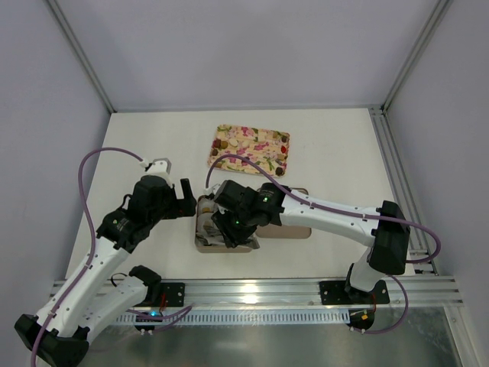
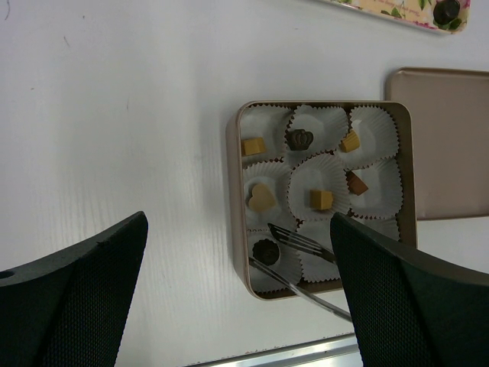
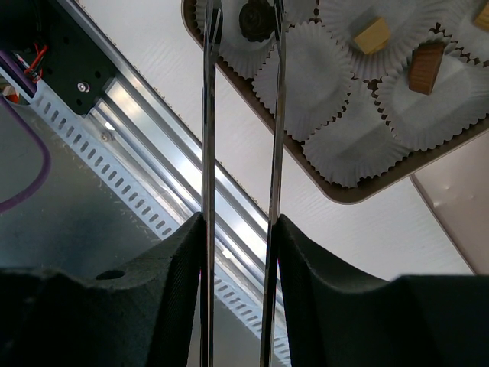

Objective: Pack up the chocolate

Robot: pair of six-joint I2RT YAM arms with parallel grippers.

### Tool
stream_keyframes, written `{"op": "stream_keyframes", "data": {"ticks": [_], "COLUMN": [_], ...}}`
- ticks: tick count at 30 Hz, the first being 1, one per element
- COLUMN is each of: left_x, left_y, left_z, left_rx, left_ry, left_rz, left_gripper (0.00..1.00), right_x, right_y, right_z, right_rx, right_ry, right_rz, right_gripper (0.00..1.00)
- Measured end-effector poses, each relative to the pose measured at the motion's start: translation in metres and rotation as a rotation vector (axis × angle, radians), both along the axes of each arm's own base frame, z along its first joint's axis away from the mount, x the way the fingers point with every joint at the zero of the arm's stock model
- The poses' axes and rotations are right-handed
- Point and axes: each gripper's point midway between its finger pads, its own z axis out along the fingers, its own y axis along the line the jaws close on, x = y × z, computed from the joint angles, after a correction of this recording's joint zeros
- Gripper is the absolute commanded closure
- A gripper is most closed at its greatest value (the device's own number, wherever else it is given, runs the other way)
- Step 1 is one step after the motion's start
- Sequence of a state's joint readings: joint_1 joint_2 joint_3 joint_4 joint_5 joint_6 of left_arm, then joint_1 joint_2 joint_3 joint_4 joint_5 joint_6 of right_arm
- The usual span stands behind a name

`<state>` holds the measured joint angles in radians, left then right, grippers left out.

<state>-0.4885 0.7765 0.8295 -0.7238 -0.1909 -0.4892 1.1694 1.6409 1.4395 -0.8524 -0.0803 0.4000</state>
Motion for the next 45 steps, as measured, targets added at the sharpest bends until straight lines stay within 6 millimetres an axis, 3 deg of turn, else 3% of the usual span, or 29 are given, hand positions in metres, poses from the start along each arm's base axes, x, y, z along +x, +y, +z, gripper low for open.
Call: {"op": "stream_keyframes", "data": {"ticks": [9,22,31,34,45], "left_x": [0.000,0.000,0.000,0.000,0.000], "left_y": [0.000,0.000,0.000,0.000,0.000], "left_z": [0.000,0.000,0.000,0.000,0.000], "left_rx": [0.000,0.000,0.000,0.000,0.000], "left_ry": [0.000,0.000,0.000,0.000,0.000], "left_rz": [0.000,0.000,0.000,0.000,0.000], "left_gripper": [0.00,0.00,0.00,0.00,0.00], "right_x": [0.014,0.077,0.178,0.208,0.295], "right_y": [-0.005,-0.031,-0.090,-0.103,-0.138], "right_z": [0.006,0.049,0.076,0.076,0.024], "right_rx": [-0.009,0.041,0.053,0.042,-0.083], "right_ry": [-0.039,-0.141,-0.230,-0.244,-0.217], "right_rz": [-0.039,-0.177,-0.411,-0.465,-0.611], "right_gripper": [0.56,0.57,0.57,0.57,0.57]}}
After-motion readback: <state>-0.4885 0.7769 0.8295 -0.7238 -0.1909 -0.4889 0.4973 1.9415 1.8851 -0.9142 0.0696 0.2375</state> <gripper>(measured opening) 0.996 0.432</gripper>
